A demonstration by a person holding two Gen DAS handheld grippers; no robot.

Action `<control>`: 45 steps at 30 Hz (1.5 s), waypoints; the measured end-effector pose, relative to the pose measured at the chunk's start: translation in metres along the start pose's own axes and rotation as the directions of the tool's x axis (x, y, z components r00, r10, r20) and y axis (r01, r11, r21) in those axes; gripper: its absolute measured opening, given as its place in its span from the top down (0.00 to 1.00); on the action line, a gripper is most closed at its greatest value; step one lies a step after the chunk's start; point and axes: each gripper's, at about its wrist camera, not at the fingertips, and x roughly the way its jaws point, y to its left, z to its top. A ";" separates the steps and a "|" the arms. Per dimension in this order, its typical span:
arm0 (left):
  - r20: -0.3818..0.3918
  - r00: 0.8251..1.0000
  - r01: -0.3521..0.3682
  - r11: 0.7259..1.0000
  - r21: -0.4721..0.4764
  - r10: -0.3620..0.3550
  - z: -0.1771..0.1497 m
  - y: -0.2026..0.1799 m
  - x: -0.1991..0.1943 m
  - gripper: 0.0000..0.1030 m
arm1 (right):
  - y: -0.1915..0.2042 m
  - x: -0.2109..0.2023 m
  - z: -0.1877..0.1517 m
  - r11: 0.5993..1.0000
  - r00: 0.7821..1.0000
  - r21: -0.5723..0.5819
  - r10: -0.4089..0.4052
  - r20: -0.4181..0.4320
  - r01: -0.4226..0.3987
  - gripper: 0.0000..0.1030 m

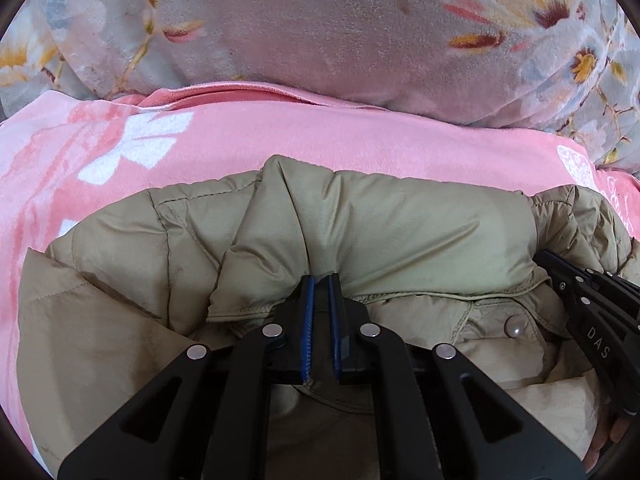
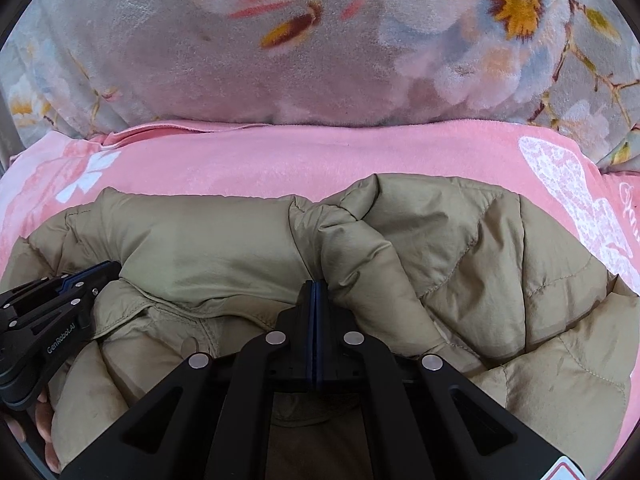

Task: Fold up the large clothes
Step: 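Lift the hem and fold it toward the collar with both grippers, then open both grippers and withdraw from the folded jacket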

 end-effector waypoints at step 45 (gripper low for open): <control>-0.076 0.960 0.211 0.872 -0.441 -0.270 -0.328 0.152 -0.293 0.31 | -0.139 -0.342 -0.397 0.796 0.971 0.566 0.234 0.041 -0.215 0.39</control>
